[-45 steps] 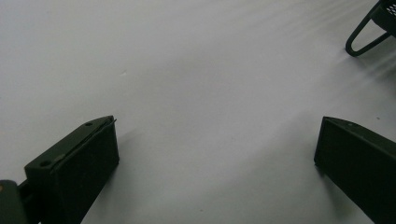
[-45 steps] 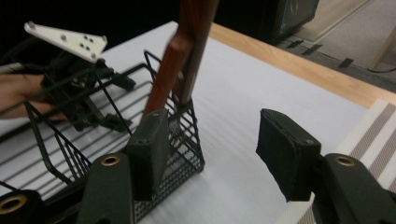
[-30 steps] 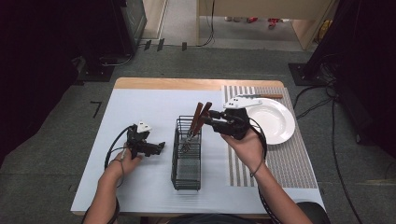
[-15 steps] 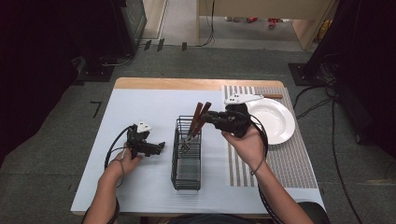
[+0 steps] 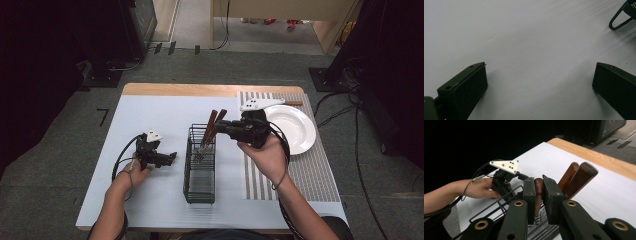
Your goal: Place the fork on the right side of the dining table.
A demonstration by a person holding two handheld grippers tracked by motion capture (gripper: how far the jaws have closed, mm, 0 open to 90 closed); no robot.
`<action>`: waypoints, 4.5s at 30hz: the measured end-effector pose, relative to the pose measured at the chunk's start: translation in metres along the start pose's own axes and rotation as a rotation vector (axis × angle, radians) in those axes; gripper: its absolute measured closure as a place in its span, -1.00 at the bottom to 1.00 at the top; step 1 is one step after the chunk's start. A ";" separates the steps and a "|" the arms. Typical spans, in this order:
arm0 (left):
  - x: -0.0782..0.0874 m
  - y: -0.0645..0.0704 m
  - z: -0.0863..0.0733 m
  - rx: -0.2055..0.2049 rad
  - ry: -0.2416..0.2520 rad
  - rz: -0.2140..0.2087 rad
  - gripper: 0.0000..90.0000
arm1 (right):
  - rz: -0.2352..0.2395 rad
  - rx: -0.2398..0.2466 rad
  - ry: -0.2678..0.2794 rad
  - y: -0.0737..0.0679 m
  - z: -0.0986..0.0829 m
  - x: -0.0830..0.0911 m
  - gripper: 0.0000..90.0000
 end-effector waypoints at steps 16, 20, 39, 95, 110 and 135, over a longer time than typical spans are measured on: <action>0.000 0.000 0.000 0.000 0.000 0.000 -1.00 | -0.044 0.038 0.104 -0.001 0.040 0.062 0.81; 0.000 0.000 0.000 0.000 0.000 0.000 -1.00 | -0.060 0.036 0.128 -0.001 0.046 0.081 0.81; 0.000 0.000 0.000 0.000 0.002 0.001 -1.00 | -0.247 -0.082 0.105 0.045 -0.031 0.132 0.81; 0.000 0.000 0.000 0.002 0.001 0.000 -1.00 | -0.479 -0.479 0.034 0.146 -0.216 0.188 0.52; 0.000 0.000 0.000 0.002 0.001 0.000 -1.00 | -0.465 -0.526 0.003 0.167 -0.243 0.184 0.49; 0.000 0.000 0.000 0.001 0.001 0.001 -1.00 | -0.520 -0.426 -0.037 0.175 -0.252 0.175 0.28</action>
Point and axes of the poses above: each handheld gripper's, and its own axes: x roughly backward along the jaws, z roughly out of its top, y roughly to its right, the point moved 10 cm from there along -x, roughly forward along the jaws, and after that the axes turned 6 degrees about x, right-handed, at the moved point
